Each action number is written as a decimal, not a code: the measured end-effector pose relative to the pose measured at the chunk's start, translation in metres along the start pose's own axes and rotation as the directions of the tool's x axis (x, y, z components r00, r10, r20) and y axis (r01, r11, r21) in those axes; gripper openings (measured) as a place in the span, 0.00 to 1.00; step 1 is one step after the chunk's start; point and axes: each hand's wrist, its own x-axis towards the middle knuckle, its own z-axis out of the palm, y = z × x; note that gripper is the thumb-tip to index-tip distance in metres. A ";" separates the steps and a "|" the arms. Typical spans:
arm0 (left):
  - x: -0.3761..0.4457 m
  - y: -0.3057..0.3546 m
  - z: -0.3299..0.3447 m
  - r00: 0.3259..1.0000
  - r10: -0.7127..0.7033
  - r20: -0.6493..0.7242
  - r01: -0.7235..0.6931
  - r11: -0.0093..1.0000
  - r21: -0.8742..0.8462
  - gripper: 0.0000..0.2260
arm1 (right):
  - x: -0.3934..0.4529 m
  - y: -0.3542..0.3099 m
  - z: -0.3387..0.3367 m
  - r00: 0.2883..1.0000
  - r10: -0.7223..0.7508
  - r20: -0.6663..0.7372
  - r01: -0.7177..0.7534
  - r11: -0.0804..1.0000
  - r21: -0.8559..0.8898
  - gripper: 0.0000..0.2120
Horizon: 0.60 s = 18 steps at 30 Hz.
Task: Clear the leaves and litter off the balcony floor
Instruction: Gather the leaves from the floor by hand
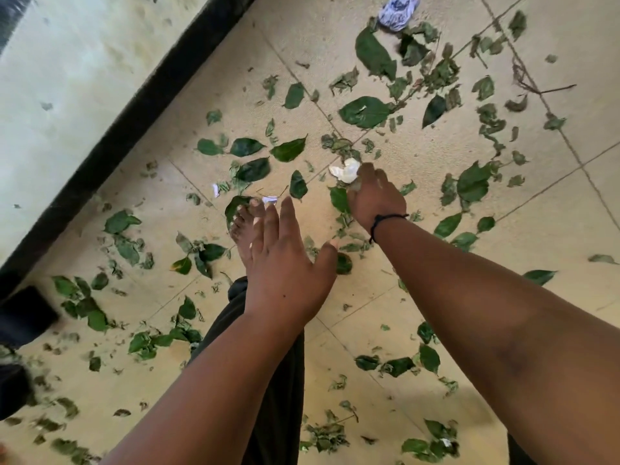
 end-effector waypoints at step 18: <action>0.028 -0.028 -0.008 0.997 -0.072 0.015 0.071 0.996 0.045 0.34 | 0.028 0.003 -0.020 0.962 -0.243 0.121 0.264 0.944 -0.199 0.07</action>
